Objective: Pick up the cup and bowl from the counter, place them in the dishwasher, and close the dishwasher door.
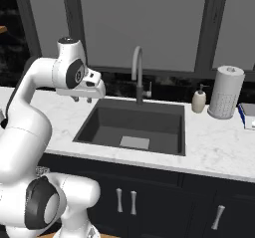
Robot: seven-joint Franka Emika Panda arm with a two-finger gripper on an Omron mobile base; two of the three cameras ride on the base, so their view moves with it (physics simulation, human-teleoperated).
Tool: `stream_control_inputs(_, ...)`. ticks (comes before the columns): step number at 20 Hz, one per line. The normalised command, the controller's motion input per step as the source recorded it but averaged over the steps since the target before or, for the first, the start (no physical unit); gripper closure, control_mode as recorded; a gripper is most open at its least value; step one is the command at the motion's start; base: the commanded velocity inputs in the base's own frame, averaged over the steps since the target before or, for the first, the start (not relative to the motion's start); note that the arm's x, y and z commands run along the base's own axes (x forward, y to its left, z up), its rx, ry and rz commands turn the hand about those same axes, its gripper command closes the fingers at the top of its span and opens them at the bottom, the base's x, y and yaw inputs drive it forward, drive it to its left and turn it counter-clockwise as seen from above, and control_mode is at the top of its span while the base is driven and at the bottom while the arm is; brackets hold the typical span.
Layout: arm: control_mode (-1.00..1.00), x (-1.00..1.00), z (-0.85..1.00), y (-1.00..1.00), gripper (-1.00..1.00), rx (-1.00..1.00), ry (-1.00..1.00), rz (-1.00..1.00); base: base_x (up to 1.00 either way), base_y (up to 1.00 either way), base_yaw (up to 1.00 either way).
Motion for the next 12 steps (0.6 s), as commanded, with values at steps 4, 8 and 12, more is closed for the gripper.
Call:
stream_control_inputs(4, 1.0, 0.0, 0.0, 0.0, -1.0, 0.0, 0.0, 0.0, 0.0, 0.0, 0.0)
stream_control_inputs(8, 1.0, 0.0, 0.0, 0.0, -1.0, 0.0, 0.0, 0.0, -0.11, 0.01, 0.19)
stream_control_inputs(12, 1.0, 0.0, 0.0, 0.0, -1.0, 0.0, 0.0, 0.0, -0.05, 0.0, 0.73)
